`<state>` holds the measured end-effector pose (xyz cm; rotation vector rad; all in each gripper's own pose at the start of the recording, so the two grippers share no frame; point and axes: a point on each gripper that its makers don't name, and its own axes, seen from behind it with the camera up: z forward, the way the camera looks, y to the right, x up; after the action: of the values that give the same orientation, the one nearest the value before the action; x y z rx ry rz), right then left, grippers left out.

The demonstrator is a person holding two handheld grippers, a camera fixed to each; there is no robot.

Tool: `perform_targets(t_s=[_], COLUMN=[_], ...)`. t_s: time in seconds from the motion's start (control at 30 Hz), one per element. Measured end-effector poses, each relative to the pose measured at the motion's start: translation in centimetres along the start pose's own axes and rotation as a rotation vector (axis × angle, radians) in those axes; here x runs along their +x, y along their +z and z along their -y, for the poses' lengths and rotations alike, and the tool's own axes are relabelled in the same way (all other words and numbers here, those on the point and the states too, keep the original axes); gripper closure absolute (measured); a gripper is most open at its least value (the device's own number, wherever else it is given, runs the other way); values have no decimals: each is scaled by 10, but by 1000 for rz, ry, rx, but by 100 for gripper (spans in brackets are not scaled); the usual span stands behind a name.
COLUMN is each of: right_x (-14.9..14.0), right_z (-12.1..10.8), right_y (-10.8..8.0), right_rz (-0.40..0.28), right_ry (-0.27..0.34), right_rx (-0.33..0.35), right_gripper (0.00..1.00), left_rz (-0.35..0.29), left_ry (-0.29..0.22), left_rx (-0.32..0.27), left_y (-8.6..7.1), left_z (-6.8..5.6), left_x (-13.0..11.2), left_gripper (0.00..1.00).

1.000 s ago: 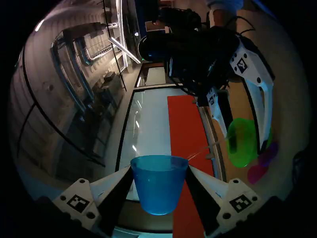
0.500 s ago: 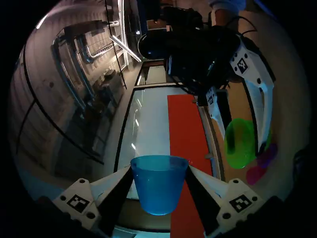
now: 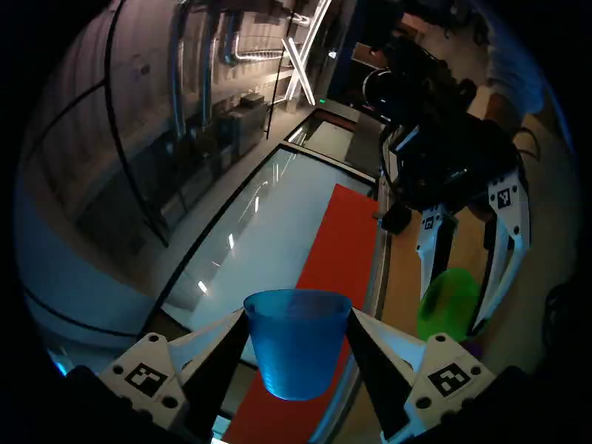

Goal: Pour water

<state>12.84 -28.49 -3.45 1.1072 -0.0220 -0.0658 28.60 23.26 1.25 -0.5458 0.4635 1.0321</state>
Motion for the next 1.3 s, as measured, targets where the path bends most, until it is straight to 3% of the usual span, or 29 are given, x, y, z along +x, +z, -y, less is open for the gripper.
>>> perform_targets(t_s=[0.4, 0.8, 1.07, 1.3], right_x=[7, 10, 15, 19], right_z=[-1, -7, -13, -22], right_y=[-5, -16, -24, -33], right_rz=[-7, -11, -8, -6], right_ry=[-3, -4, -5, -1], right_rx=[-14, -34, -52, -77], right_gripper=[9, 9, 9, 9], left_rz=[36, 39, 37, 57], left_ry=[-389, -740, -896, -992], left_rx=[5, 8, -3, -42], left_y=[-4, -10, -13, -18], left_z=[5, 8, 1, -19], left_x=[-25, -46, -56, -65], left_gripper=[14, 14, 14, 14])
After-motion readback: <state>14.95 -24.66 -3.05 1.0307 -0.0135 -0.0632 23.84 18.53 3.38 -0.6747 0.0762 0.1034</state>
